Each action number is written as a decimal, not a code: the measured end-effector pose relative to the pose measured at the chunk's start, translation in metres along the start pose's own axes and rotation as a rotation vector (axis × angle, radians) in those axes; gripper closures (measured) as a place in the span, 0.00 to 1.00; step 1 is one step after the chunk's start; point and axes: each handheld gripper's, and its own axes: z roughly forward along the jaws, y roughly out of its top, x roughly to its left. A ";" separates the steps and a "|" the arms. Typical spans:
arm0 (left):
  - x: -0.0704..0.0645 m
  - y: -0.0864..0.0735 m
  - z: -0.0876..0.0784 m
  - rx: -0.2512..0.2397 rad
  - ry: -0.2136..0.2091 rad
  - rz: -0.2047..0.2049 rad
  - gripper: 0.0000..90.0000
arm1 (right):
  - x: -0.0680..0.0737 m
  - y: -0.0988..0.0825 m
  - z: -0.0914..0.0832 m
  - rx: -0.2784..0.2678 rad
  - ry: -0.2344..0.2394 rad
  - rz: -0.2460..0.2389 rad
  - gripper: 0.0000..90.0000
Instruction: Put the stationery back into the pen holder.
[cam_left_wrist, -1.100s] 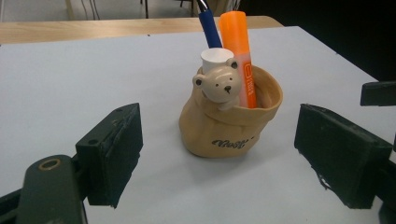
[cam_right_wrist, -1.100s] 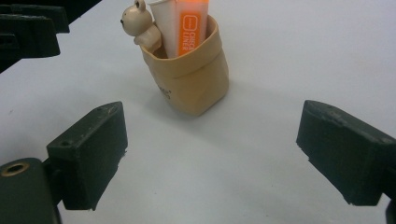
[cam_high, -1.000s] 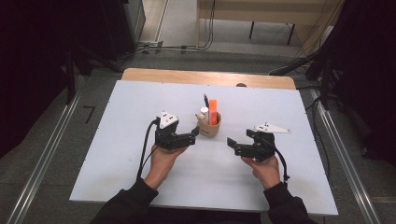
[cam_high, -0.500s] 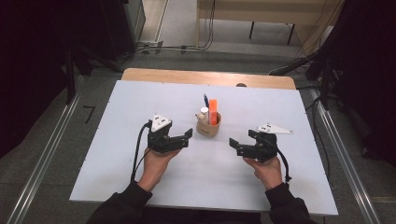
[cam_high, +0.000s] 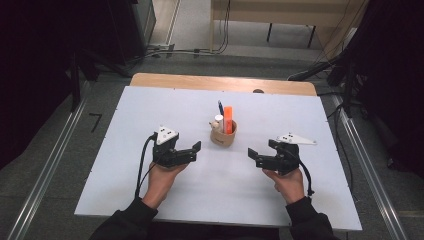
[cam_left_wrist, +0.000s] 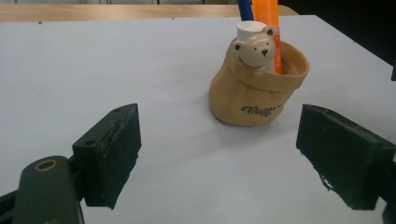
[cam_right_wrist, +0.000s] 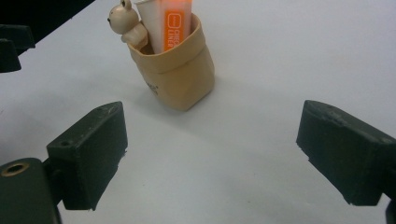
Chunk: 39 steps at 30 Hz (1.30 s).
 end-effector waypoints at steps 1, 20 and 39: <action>0.000 0.000 0.000 -0.002 0.001 -0.002 0.15 | 0.000 0.000 0.000 0.001 -0.001 -0.001 0.08; 0.015 -0.008 -0.010 0.009 0.026 -0.016 0.14 | -0.009 -0.002 -0.008 -0.008 -0.023 0.011 0.08; 0.030 -0.015 -0.024 0.013 0.058 -0.038 0.13 | -0.014 -0.006 -0.014 -0.008 -0.037 0.025 0.08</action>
